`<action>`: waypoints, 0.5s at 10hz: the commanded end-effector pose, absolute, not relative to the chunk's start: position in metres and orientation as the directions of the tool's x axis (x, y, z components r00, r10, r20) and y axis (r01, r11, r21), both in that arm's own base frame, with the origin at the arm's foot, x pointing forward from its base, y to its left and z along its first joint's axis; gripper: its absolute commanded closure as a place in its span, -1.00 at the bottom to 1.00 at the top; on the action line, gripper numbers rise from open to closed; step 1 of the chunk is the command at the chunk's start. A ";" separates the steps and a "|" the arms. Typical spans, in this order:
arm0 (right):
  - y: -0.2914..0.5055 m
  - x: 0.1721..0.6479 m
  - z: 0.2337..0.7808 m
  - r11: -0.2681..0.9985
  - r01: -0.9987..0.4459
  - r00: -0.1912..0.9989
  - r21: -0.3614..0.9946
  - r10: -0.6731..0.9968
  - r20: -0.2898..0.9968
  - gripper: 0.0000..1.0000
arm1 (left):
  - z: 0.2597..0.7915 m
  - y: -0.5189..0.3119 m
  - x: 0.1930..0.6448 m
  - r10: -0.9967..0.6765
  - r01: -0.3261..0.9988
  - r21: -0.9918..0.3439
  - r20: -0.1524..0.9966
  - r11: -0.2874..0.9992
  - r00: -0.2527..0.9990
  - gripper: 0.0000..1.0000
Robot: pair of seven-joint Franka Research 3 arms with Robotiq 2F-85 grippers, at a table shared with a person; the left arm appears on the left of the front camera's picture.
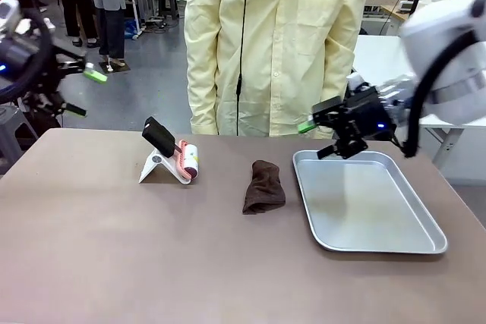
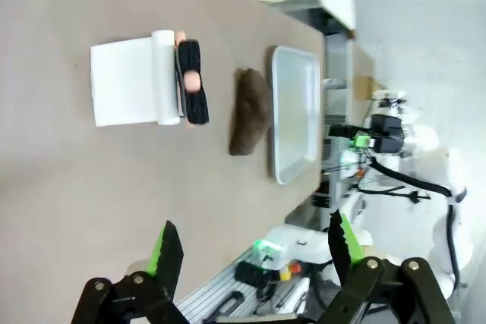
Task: Clean the surface of the table.
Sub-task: Return the Lint Roller and towel to their original positions.
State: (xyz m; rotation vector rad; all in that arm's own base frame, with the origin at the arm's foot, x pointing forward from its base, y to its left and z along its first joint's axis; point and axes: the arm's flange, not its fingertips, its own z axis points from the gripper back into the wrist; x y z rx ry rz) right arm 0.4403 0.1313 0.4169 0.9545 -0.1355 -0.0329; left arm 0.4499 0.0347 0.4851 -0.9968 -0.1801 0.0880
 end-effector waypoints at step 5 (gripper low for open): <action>0.018 0.352 0.392 0.231 0.007 0.934 0.973 -0.350 0.076 -1.00 | 0.397 0.076 0.459 0.262 -0.014 -0.980 0.039 0.200 0.964 -1.00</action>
